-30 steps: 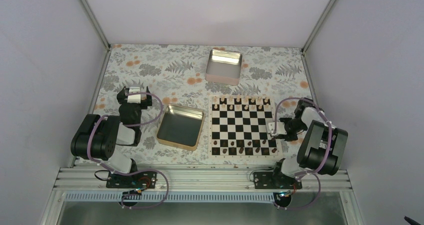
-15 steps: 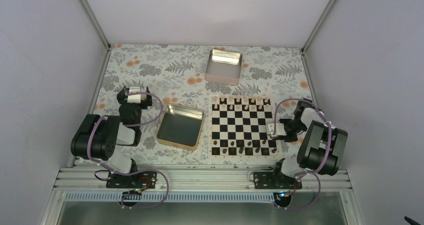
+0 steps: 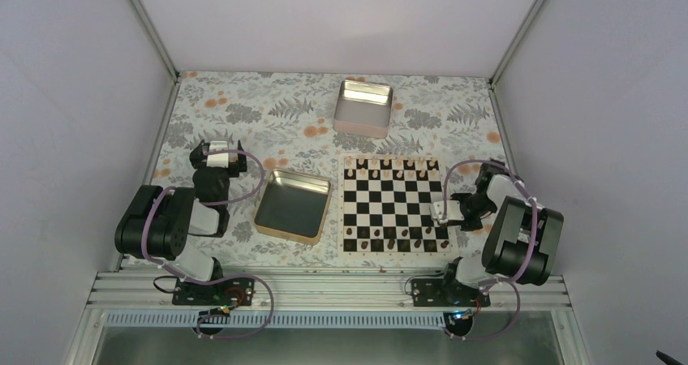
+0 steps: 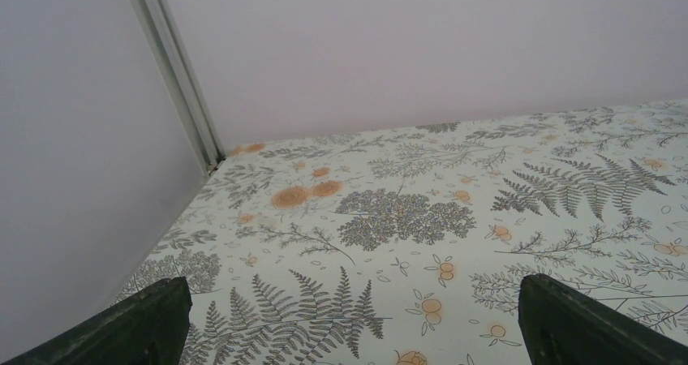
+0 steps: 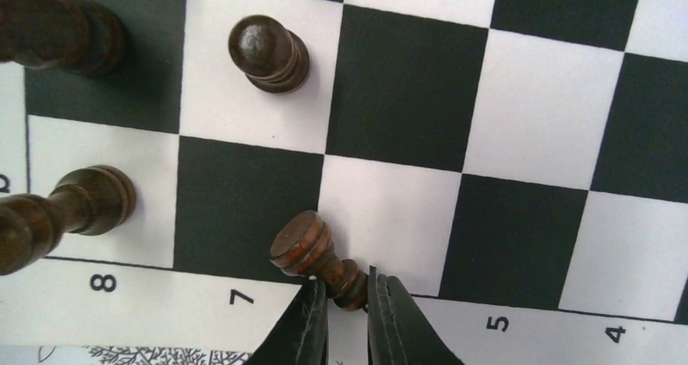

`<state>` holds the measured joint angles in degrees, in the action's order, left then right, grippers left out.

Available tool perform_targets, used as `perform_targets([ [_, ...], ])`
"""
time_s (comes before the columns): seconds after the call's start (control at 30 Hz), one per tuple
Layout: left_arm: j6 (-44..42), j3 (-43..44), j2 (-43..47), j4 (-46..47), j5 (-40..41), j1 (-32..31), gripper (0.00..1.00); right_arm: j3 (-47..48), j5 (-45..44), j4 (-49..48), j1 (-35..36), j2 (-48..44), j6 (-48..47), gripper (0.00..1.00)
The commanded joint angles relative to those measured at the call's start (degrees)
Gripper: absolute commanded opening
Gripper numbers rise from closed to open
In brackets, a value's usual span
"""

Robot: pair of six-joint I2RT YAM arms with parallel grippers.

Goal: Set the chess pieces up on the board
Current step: Pick up the chess piece from the chessboard, then place the chess piece in the storage box.

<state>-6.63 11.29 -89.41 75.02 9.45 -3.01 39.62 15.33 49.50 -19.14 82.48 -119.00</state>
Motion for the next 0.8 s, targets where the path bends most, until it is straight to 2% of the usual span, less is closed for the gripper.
perform_targets([
  [0.0, 0.2, 0.0, -0.2, 2.6, -0.8, 0.0, 1.00, 2.4, 0.7, 2.8, 0.4, -1.8, -9.6, 0.04],
  [0.17, 0.2, 0.0, -0.2, 2.6, -0.8, 0.0, 1.00, 7.5, 2.2, 5.3, 0.8, -5.4, -9.8, 0.04],
  [0.3, 0.2, 0.1, -0.2, 2.6, -0.8, 0.0, 1.00, 13.1, 2.5, 6.9, 6.8, -9.5, -7.1, 0.04],
  [0.4, 0.2, 0.1, -0.3, 2.5, -0.9, 0.1, 1.00, 18.7, 1.3, 6.4, 16.0, -11.0, -1.9, 0.04],
  [0.5, 0.3, 0.1, -0.2, 2.4, -1.2, 0.2, 1.00, 24.2, -2.2, 5.7, 28.2, -8.9, 4.6, 0.04],
  [0.77, 0.4, 0.2, -0.2, 2.1, -1.9, 0.6, 1.00, 39.2, -11.8, 2.2, 56.8, 6.5, 20.2, 0.04],
])
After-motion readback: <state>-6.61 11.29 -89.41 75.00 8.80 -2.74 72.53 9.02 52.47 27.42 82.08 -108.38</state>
